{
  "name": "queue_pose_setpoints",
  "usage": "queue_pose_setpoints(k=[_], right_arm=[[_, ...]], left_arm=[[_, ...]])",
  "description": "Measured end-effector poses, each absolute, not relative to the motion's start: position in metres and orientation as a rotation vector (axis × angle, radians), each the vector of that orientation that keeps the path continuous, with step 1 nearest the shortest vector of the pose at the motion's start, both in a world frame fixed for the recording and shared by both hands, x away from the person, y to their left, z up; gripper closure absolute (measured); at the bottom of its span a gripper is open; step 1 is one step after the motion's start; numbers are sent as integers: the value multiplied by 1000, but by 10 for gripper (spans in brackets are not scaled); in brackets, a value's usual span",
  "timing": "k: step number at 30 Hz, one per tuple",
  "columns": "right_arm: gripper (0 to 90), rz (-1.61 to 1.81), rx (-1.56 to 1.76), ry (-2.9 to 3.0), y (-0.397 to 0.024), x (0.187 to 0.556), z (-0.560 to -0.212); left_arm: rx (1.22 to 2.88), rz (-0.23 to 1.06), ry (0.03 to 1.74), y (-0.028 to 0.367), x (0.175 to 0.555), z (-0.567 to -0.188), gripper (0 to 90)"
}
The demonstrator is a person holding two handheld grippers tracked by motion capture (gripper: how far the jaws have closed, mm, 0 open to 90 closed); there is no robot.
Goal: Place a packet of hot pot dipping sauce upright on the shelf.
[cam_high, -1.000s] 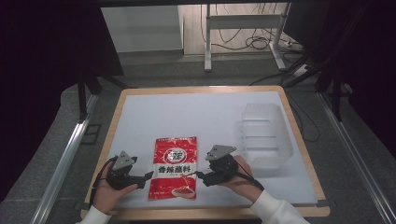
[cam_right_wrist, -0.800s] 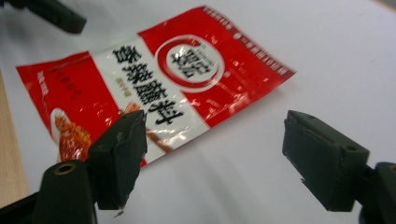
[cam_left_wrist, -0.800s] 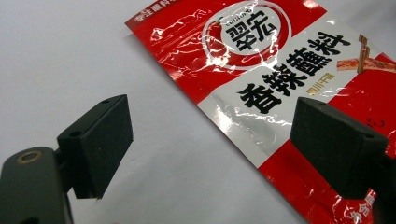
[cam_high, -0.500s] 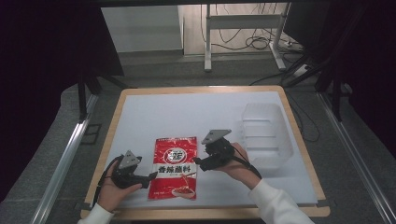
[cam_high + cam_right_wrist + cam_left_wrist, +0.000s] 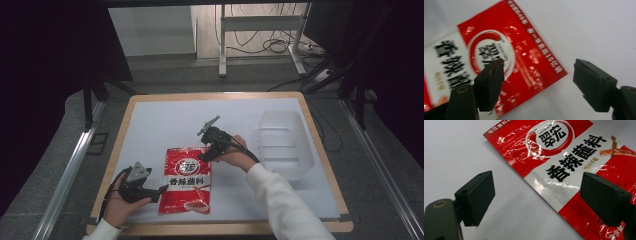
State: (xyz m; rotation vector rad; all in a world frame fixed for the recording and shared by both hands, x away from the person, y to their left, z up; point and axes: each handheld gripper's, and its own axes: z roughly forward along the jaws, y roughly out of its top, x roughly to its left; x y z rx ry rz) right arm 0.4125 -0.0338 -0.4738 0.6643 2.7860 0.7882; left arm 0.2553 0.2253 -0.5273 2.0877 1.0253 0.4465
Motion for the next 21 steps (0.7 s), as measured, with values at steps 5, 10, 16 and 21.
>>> queue_pose_setpoints(k=[5,10,16,21], right_arm=[[247,769,709,2828,-31,440,-484],[268,752,738,2863,-31,449,-492],[358,742,776,2944,-36,459,-502],[480,745,771,2999,-39,460,-503]], left_arm=[[2089,440,1035,226,255,-529,127],[2083,437,1040,226,255,-529,129],[2095,439,1037,226,255,-531,129],[2096,441,1036,226,256,-530,130]])
